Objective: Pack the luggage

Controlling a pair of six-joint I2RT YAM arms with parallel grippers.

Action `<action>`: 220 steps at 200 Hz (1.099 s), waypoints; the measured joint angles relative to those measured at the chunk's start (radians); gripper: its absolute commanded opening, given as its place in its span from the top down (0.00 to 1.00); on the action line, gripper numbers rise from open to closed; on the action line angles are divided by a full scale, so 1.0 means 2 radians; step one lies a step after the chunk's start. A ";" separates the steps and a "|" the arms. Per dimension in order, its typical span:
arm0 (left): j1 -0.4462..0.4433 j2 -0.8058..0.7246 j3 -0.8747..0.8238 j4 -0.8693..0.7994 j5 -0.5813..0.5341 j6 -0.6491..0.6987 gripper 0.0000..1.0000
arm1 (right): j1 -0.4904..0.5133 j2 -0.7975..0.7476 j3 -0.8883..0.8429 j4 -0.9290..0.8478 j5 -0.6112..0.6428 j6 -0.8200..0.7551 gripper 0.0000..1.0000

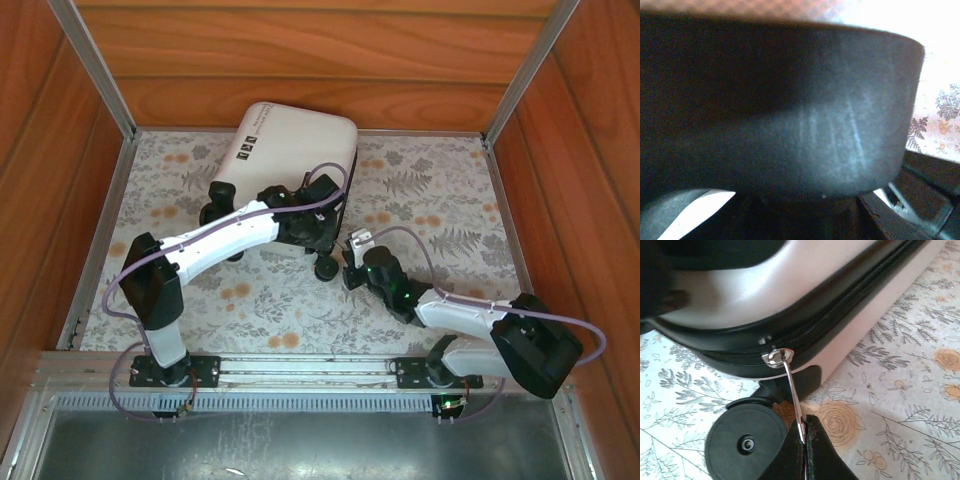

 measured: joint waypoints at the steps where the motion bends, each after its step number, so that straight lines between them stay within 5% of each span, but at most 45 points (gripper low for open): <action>1: 0.000 0.000 -0.001 0.001 0.000 0.000 1.00 | -0.003 0.000 0.001 -0.002 -0.002 0.000 1.00; 74: 0.005 -0.081 -0.090 0.018 0.028 0.093 1.00 | -0.111 0.073 0.101 -0.062 -0.106 -0.019 1.00; 152: 0.001 -0.219 -0.209 0.003 0.046 0.213 1.00 | -0.228 0.187 0.268 -0.149 -0.047 -0.004 1.00; 205: -0.010 -0.330 -0.283 -0.019 0.072 0.268 1.00 | -0.306 0.206 0.357 -0.208 -0.061 -0.006 1.00; 211: -0.011 -0.336 -0.286 -0.021 0.073 0.271 1.00 | -0.311 0.204 0.359 -0.213 -0.066 -0.006 0.93; 220: -0.011 -0.340 -0.287 -0.023 0.074 0.275 1.00 | -0.314 0.194 0.352 -0.217 -0.079 -0.003 0.66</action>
